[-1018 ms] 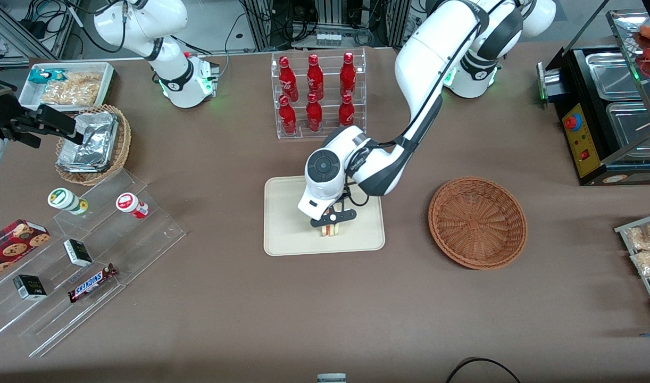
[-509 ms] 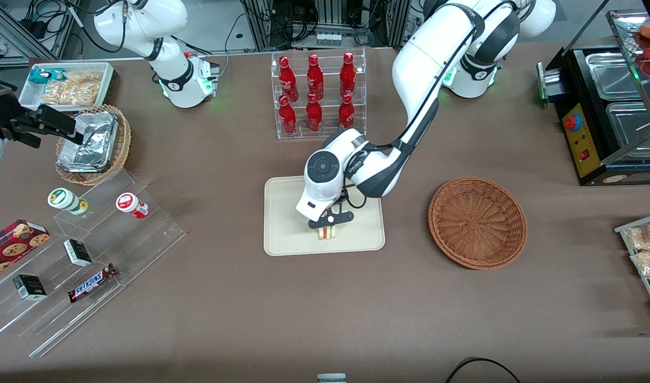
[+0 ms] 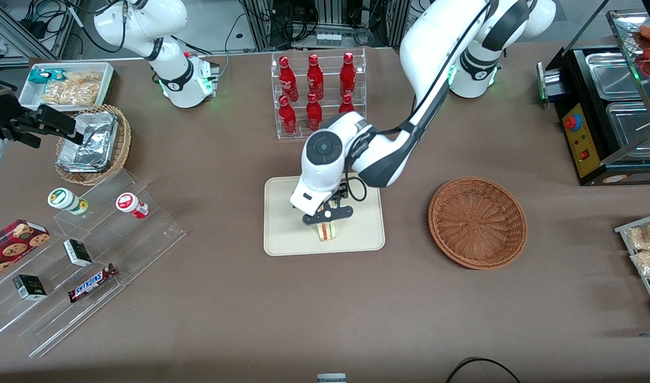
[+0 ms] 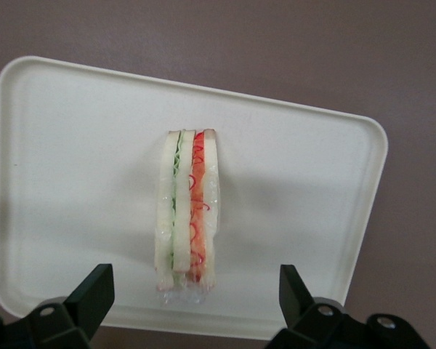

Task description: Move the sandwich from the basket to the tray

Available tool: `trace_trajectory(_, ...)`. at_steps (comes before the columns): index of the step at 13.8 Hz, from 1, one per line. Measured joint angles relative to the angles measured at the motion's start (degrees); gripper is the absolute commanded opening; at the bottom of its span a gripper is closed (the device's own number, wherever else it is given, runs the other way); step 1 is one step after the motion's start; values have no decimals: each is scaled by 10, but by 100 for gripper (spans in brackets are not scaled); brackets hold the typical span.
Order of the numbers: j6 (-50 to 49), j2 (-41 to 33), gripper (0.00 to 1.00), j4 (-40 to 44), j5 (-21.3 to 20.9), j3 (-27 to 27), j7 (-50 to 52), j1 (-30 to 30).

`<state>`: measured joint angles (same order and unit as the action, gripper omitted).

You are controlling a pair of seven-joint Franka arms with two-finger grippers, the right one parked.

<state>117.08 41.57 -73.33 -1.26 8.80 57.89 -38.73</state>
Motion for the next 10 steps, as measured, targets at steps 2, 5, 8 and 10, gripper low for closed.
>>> trace_trajectory(2, -26, -23, 100, -1, 0, -13, -1, 0)
trace_trajectory(5, -78, -61, 100, -20, 0, -48, -11, 1)
trace_trajectory(8, -146, -105, 100, -53, 3, -103, -65, 2)
trace_trajectory(10, -155, -127, 100, -88, 16, -147, -108, 4)
